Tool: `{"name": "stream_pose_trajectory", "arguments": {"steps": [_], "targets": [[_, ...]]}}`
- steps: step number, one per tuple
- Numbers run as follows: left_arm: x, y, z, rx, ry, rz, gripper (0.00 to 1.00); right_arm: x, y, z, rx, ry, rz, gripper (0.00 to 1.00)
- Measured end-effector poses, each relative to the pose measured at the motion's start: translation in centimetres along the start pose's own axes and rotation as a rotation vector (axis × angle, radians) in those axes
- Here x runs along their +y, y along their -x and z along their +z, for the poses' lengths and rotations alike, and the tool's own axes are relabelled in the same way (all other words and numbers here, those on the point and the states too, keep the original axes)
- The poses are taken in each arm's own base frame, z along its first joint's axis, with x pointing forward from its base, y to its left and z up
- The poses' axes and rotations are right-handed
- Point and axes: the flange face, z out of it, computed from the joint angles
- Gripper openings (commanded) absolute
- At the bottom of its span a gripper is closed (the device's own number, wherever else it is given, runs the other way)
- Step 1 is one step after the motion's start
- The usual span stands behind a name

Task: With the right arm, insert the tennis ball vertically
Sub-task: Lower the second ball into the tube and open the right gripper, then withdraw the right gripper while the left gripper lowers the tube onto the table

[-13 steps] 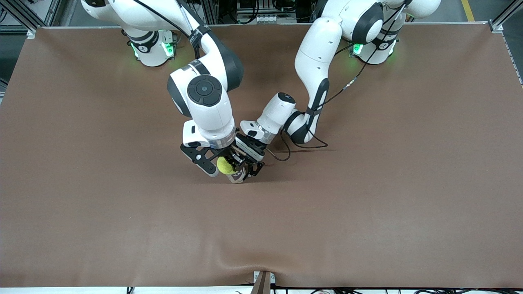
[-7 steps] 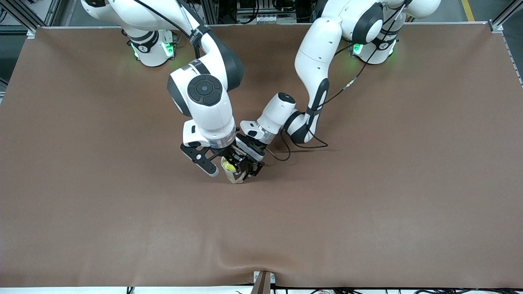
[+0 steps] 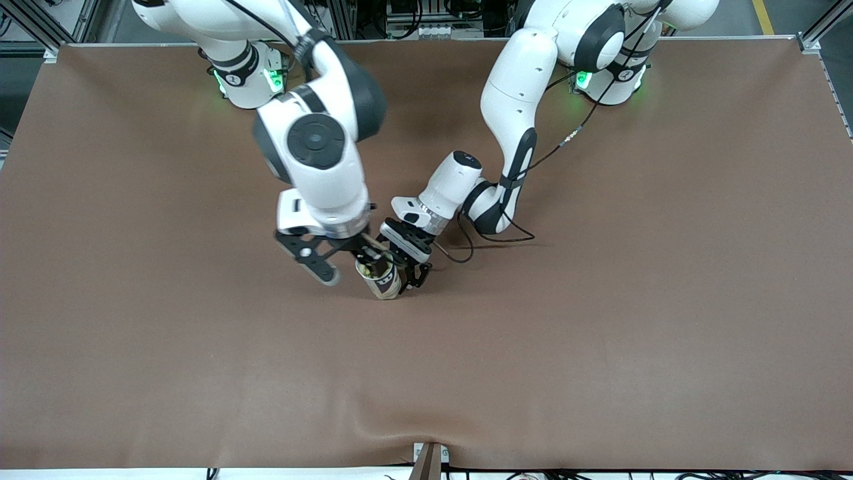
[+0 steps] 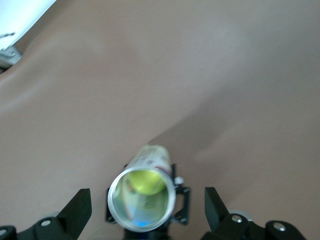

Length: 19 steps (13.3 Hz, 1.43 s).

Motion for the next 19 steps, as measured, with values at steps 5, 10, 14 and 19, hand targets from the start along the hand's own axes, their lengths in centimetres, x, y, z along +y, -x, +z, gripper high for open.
{"name": "stream_pose_trajectory", "arguments": {"steps": [5,10,14,19], "targets": [[0.2,-0.8,-0.1,0.012,0.000,-0.014,1.00,9.2,-11.9,-5.4,-0.050,0.072,-0.094,1.00],[0.3,-2.0,-0.1,-0.048,-0.017,-0.023,1.00,17.9,-20.9,-7.8,-0.086,0.085,-0.182,1.00],[0.6,-4.1,-0.6,-0.118,-0.036,-0.030,1.00,24.6,-27.5,-7.7,-0.106,0.060,-0.270,1.00],[0.6,-5.3,-0.9,-0.198,-0.057,-0.035,1.00,30.0,-31.8,-7.3,-0.134,0.010,-0.319,1.00]]}}
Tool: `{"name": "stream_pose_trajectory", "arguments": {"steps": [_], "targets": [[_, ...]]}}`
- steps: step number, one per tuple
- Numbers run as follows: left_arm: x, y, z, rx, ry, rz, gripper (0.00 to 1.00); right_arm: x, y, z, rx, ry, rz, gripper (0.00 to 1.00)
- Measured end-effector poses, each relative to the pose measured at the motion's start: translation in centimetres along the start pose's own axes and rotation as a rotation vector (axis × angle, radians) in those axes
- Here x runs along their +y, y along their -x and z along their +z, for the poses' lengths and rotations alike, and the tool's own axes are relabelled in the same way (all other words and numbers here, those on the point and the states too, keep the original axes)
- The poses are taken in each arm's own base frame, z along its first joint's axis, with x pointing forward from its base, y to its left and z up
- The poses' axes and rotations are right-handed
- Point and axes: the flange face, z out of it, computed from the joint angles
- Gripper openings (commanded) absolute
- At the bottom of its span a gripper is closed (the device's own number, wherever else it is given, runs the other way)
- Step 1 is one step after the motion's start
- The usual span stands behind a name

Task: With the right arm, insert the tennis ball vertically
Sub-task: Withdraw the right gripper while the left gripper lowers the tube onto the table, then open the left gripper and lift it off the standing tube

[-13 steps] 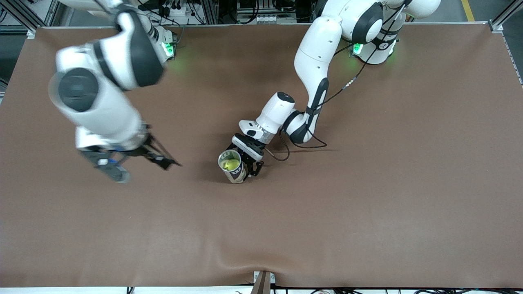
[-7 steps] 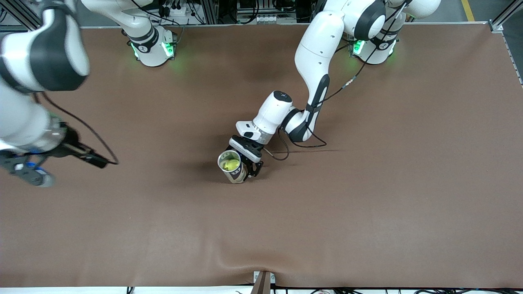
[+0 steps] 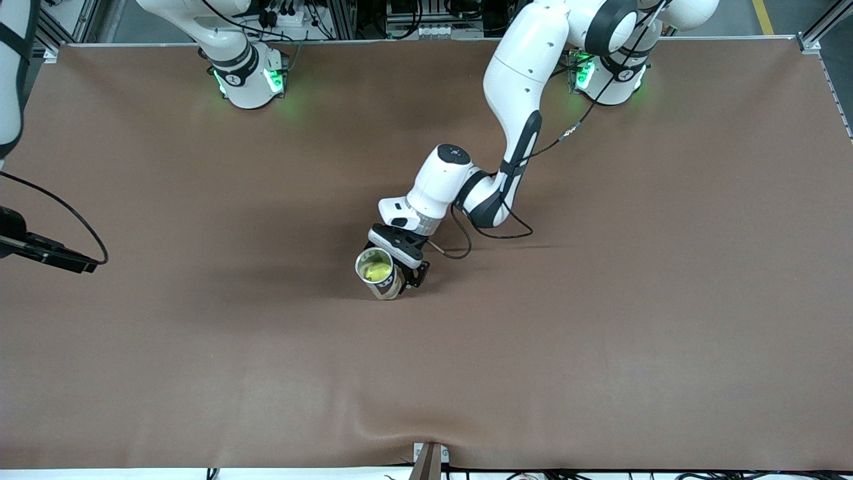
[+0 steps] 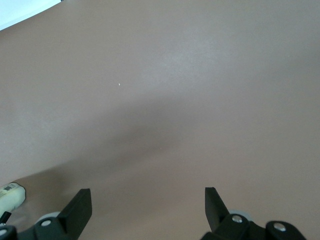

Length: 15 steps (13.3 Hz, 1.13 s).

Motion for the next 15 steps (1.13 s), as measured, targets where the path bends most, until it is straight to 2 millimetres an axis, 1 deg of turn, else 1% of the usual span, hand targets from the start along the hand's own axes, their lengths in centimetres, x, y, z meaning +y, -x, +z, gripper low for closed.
{"name": "stream_pose_trajectory", "arguments": {"steps": [2,8,12,15], "targets": [[0.2,-0.9,-0.6,-0.057,-0.013,-0.003,1.00,-0.2,0.1,0.0,-0.001,-0.002,-0.009,1.00],[0.7,-3.8,-3.8,-0.270,-0.057,-0.010,1.00,-0.6,0.2,0.0,-0.001,-0.004,-0.016,1.00],[0.8,-5.9,-7.7,-0.461,-0.088,0.012,1.00,-0.6,0.2,-0.1,-0.001,-0.005,-0.018,1.00],[0.2,-7.2,-10.9,-0.582,-0.099,0.053,1.00,-0.7,0.2,-0.1,-0.001,-0.005,-0.020,1.00]]}}
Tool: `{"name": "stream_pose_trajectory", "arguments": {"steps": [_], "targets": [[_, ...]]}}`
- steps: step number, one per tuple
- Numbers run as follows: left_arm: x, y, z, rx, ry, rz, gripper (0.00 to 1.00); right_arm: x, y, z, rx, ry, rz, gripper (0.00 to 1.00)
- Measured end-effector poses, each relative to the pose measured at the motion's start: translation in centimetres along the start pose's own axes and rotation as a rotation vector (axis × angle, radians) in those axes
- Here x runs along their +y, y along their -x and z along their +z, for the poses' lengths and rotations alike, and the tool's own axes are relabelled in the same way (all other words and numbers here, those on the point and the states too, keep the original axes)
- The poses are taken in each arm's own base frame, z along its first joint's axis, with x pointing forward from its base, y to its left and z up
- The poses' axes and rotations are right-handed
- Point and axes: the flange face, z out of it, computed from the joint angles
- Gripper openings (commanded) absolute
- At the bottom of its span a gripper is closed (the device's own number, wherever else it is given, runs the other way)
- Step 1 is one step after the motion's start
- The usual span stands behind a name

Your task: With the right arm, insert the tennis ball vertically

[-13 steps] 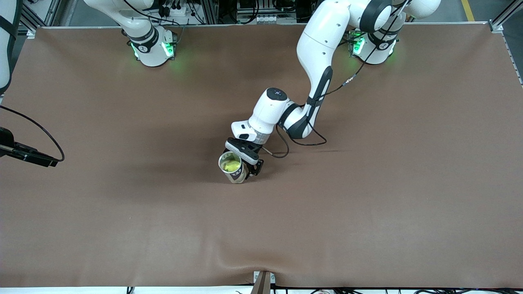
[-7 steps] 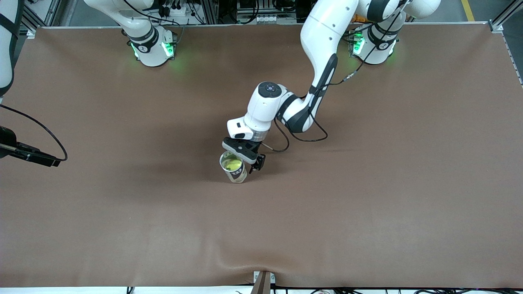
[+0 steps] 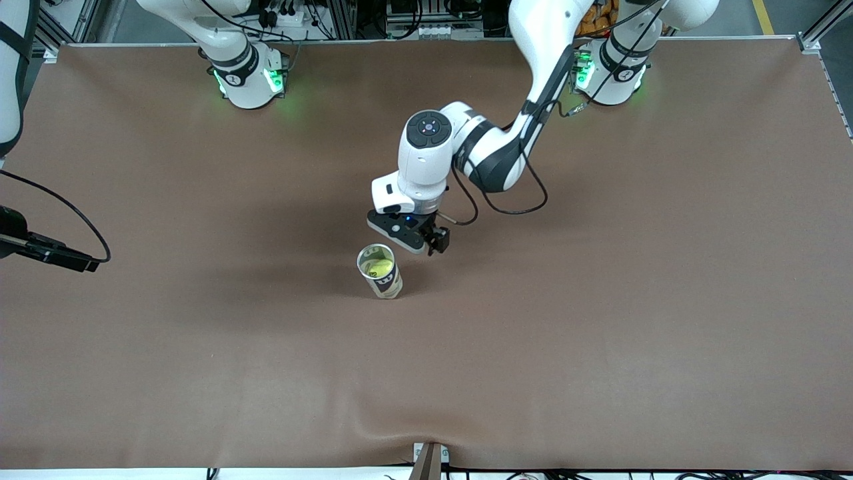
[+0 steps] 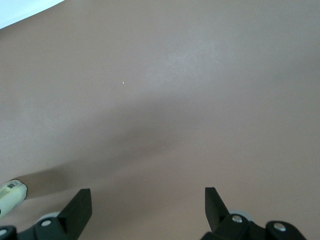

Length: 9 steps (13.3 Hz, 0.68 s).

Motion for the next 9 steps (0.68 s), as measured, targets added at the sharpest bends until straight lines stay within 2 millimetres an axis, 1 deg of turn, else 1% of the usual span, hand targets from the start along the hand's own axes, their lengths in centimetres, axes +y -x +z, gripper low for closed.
{"name": "stream_pose_trajectory", "arguments": {"steps": [1,2,3,4,5,6,7,9], "targets": [[-0.6,0.2,-1.0,-0.032,-0.009,0.018,1.00,-0.1,0.0,0.0,0.000,0.000,-0.001,1.00],[-1.8,0.2,-2.1,-0.059,-0.016,0.033,1.00,-0.1,0.0,0.0,0.000,-0.001,-0.002,1.00],[-3.4,0.2,-3.4,-0.090,-0.019,0.046,1.00,-0.2,0.1,0.0,-0.001,-0.001,-0.004,1.00],[-5.6,0.3,-4.9,-0.124,-0.021,0.047,1.00,-0.4,0.1,0.0,-0.001,-0.002,-0.007,1.00],[-8.6,0.3,-6.8,-0.148,-0.022,0.032,1.00,-0.5,0.2,-0.1,0.002,-0.005,-0.010,1.00],[-12.1,0.4,-8.8,-0.164,-0.021,0.006,1.00,-0.6,0.3,-0.5,0.011,-0.012,-0.011,1.00],[-15.9,0.7,-10.8,-0.175,-0.020,-0.030,1.00,-0.5,0.7,-1.0,0.016,-0.022,-0.019,1.00],[-24.0,1.8,-14.9,-0.179,-0.018,-0.135,1.00,-0.5,2.2,-2.5,0.030,-0.036,-0.073,1.00]]}}
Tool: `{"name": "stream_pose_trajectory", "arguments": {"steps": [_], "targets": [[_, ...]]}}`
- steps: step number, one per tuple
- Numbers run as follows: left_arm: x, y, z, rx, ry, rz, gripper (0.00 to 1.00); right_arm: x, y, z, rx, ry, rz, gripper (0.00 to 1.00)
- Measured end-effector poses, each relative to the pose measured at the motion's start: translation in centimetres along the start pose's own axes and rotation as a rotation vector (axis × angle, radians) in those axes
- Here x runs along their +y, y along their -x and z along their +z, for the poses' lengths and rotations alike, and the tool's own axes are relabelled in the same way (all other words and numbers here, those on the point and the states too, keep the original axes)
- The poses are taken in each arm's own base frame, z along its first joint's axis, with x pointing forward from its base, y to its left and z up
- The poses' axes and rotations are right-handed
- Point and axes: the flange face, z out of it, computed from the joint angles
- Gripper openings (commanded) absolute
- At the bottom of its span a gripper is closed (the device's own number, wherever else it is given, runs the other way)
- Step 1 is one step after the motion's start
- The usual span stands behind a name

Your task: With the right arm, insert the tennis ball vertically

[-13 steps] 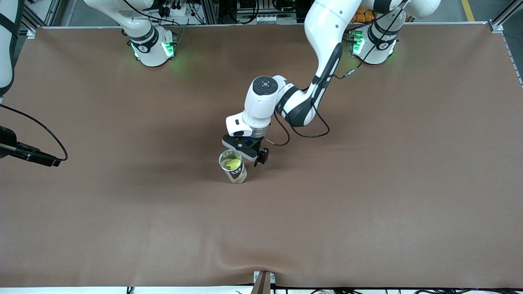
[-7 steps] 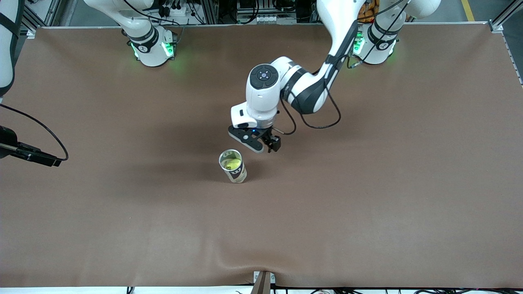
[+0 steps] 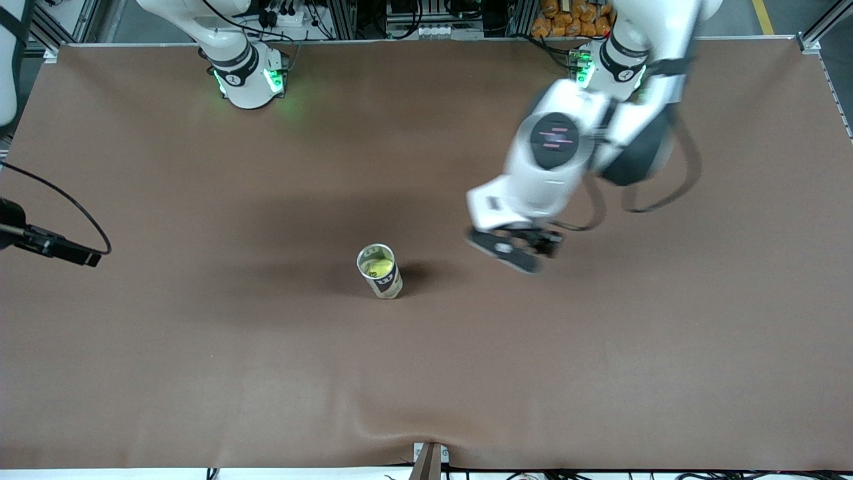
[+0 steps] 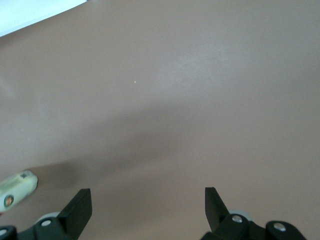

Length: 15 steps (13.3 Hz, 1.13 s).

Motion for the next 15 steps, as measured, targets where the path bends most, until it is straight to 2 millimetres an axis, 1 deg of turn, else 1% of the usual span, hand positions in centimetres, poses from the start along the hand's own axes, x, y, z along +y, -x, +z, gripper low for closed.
{"name": "stream_pose_trajectory", "arguments": {"steps": [1,3,5,6,7,8,10,12,13,15], "targets": [[-4.1,0.7,-1.6,0.002,0.004,-0.055,1.00,0.0,1.0,-0.7,0.003,-0.004,-0.042,1.00],[-11.5,2.4,-3.7,0.006,0.010,-0.161,1.00,0.2,3.1,-1.7,0.019,-0.012,-0.100,1.00],[-18.0,4.6,-5.1,-0.003,0.018,-0.261,1.00,0.5,5.6,-2.5,0.085,-0.029,-0.122,1.00],[-20.4,5.8,-5.5,-0.014,0.022,-0.300,1.00,0.6,7.0,-2.5,0.113,-0.037,-0.129,1.00],[-22.3,6.9,-6.0,-0.031,0.028,-0.332,1.00,0.7,8.3,-2.4,0.130,-0.042,-0.133,1.00],[-23.7,8.0,-6.4,-0.048,0.035,-0.359,1.00,0.8,9.1,-2.2,0.142,-0.046,-0.134,1.00],[-26.4,10.0,-7.7,-0.057,0.043,-0.407,1.00,1.0,9.7,-2.3,0.156,-0.049,-0.134,1.00],[-28.4,11.9,-8.6,-0.072,0.053,-0.447,1.00,1.1,10.2,-2.7,0.143,-0.048,-0.135,1.00],[-29.1,12.7,-9.0,-0.080,0.058,-0.462,1.00,1.3,10.9,-3.4,0.131,-0.046,-0.137,1.00],[-30.0,14.3,-10.2,-0.096,0.064,-0.484,1.00,1.3,13.0,-5.8,0.083,-0.040,-0.156,1.00]]}}
